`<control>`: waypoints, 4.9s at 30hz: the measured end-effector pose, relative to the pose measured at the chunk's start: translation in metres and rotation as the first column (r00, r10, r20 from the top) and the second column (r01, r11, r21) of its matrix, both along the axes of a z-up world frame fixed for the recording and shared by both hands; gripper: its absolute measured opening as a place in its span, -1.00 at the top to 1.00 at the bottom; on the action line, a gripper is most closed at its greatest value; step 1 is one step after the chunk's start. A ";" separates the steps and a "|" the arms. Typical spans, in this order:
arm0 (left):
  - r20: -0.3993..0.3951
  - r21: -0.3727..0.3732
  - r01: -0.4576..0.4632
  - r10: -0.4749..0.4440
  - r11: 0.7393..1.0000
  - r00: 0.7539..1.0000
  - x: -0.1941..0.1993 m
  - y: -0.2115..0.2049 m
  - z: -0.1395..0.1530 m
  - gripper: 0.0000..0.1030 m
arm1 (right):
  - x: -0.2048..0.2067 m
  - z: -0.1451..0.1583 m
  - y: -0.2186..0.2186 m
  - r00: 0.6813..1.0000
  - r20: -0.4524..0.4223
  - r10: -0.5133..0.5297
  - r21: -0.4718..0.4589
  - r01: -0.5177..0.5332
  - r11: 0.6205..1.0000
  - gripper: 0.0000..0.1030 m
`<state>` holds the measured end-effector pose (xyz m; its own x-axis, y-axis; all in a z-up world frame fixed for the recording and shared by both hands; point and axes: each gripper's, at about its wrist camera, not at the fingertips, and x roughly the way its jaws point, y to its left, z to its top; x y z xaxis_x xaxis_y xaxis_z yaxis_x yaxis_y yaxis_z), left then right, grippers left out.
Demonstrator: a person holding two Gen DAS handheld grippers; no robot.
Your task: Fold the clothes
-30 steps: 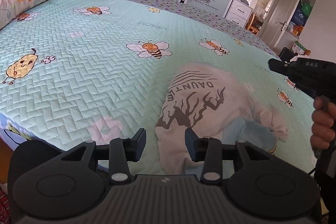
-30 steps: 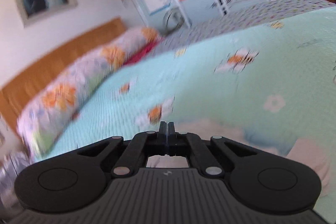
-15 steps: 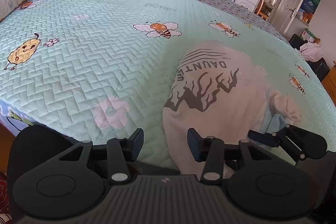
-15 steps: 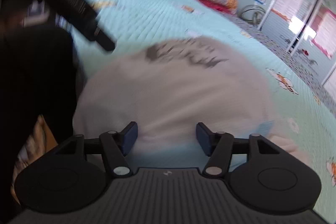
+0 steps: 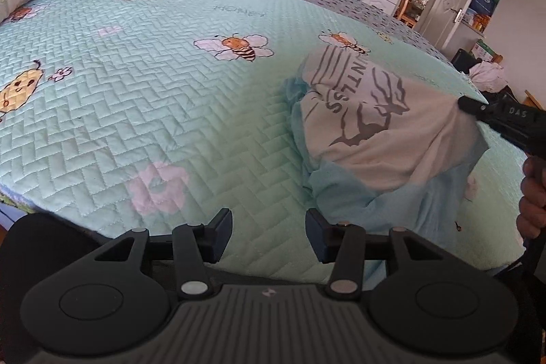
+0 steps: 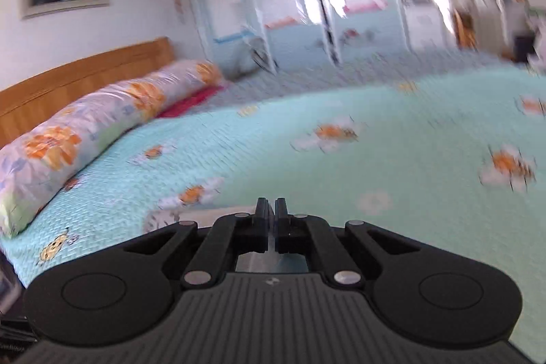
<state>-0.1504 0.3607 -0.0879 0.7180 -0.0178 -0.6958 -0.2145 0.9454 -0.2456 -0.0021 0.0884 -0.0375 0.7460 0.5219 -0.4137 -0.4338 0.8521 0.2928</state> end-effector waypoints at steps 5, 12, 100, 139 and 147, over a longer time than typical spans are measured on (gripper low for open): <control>-0.015 0.120 0.117 -0.116 0.986 0.993 0.017 -0.027 -0.003 0.02 | -0.012 -0.039 -0.017 0.991 -0.134 0.030 0.027 -0.027 0.999 0.14; -0.079 0.160 0.181 -0.170 0.970 0.982 0.040 -0.045 -0.022 0.02 | -0.031 -0.059 0.010 0.964 -0.217 0.154 0.031 -0.151 0.988 0.14; 0.075 0.368 0.283 -0.331 0.886 0.941 0.063 -0.125 0.036 0.91 | -0.012 -0.061 -0.094 0.950 -0.201 0.239 0.496 -0.112 0.861 0.96; 0.724 0.500 -0.115 -0.342 0.858 0.598 0.037 -0.151 0.372 0.84 | -0.060 0.317 -0.125 0.795 0.607 0.003 0.346 -0.268 0.899 0.96; 0.465 0.423 0.005 -0.222 0.906 0.857 0.239 -0.095 0.294 0.84 | 0.084 0.253 -0.066 0.938 0.344 -0.031 0.238 -0.056 0.970 0.96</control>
<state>0.0890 0.2658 0.2062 0.9739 0.0749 -0.2143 -0.0523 0.9927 0.1090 0.0815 0.0228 0.2155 0.8120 0.5836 0.0051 -0.5543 0.7685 0.3196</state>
